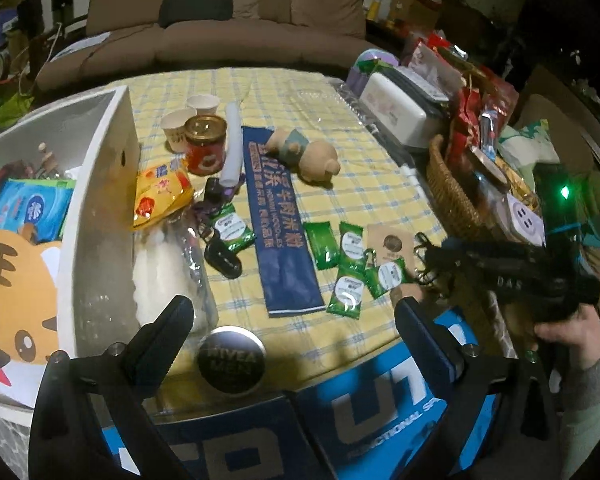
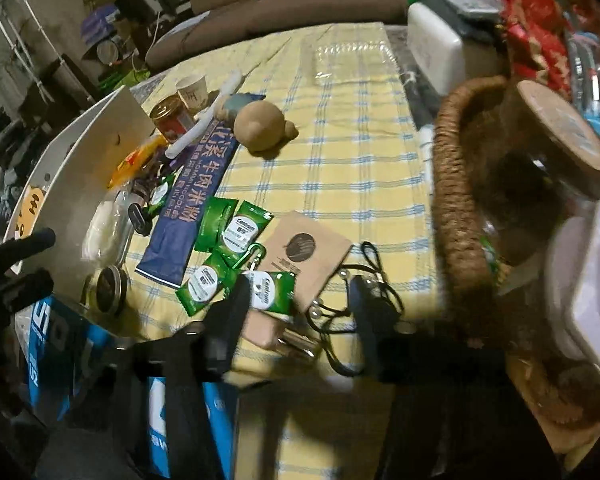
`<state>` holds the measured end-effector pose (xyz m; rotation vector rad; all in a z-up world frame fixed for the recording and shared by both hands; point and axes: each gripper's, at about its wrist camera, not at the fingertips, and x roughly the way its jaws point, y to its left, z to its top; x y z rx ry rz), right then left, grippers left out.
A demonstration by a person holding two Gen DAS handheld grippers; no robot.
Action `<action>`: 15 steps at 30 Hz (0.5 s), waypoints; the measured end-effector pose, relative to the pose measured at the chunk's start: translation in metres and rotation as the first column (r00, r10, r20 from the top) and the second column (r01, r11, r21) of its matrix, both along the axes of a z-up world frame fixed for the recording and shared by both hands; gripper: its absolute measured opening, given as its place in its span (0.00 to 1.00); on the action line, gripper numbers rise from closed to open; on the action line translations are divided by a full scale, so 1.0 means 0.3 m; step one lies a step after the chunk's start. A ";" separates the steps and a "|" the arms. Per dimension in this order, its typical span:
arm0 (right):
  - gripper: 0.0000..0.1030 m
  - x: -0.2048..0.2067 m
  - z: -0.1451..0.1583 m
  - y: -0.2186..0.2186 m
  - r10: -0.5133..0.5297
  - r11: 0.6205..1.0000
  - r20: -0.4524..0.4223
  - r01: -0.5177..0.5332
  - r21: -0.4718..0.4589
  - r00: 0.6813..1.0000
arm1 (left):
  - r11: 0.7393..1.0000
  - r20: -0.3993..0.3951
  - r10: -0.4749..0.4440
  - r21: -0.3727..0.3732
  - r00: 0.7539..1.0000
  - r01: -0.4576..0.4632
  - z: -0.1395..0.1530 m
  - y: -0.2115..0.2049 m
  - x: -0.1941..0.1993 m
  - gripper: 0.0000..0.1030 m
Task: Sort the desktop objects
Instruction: 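Withdraw the right tool and move it toward the green Centrum sachets, then grasp a green Centrum sachet with the right tool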
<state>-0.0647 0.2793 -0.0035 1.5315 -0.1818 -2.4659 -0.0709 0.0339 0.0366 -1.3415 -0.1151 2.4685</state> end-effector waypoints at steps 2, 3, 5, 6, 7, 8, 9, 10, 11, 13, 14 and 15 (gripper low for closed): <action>0.41 -0.019 0.003 -0.023 0.014 1.000 -0.003 -0.014 -0.006 1.000 | 0.999 0.003 -0.008 -0.036 1.000 0.008 -0.010 0.005 -0.008 0.99; 0.41 -0.040 0.000 -0.041 0.024 0.999 0.004 -0.024 -0.022 1.000 | 0.998 -0.001 -0.020 -0.056 1.000 0.020 -0.012 0.012 -0.013 0.99; 0.41 -0.072 -0.010 -0.067 0.036 0.999 0.019 -0.036 -0.024 0.999 | 0.996 -0.006 -0.032 -0.085 0.999 0.032 -0.014 0.021 -0.019 0.99; 0.41 -0.089 -0.020 -0.084 0.044 0.999 0.031 -0.043 -0.016 0.999 | 0.995 -0.008 -0.036 -0.092 0.999 0.035 -0.014 0.022 -0.022 0.99; 0.41 -0.105 -0.033 -0.098 0.050 0.999 0.048 -0.049 -0.018 0.998 | 0.995 -0.010 -0.037 -0.090 0.999 0.036 -0.015 0.020 -0.024 0.99; 0.41 -0.113 -0.044 -0.105 0.057 0.998 0.065 -0.055 -0.030 0.996 | 0.996 -0.008 -0.036 -0.078 0.999 0.035 -0.017 0.014 -0.023 0.99; 0.41 -0.120 -0.056 -0.110 0.060 0.997 0.080 -0.057 -0.047 0.995 | 0.997 -0.007 -0.032 -0.067 0.999 0.032 -0.021 0.005 -0.022 0.99; 0.41 -0.123 -0.062 -0.110 0.058 0.997 0.090 -0.054 -0.047 0.994 | 0.997 -0.016 -0.032 -0.066 0.999 0.031 -0.021 -0.001 -0.018 0.99; 0.41 -0.123 -0.067 -0.110 0.054 0.998 0.097 -0.050 -0.036 0.994 | 0.997 -0.022 -0.036 -0.066 0.999 0.034 -0.020 -0.002 -0.016 0.99; 0.41 -0.110 -0.080 -0.115 0.054 0.998 0.114 -0.055 0.009 0.992 | 0.997 -0.022 -0.038 -0.063 0.999 0.037 -0.020 -0.001 -0.017 0.99; 0.42 -0.105 -0.087 -0.119 0.056 0.998 0.124 -0.060 0.027 0.991 | 0.997 -0.022 -0.041 -0.063 0.999 0.039 -0.018 0.001 -0.020 0.99; 0.42 -0.101 -0.098 -0.126 0.059 0.997 0.133 -0.066 0.047 0.989 | 0.997 -0.025 -0.045 -0.059 0.999 0.043 -0.017 0.004 -0.019 0.99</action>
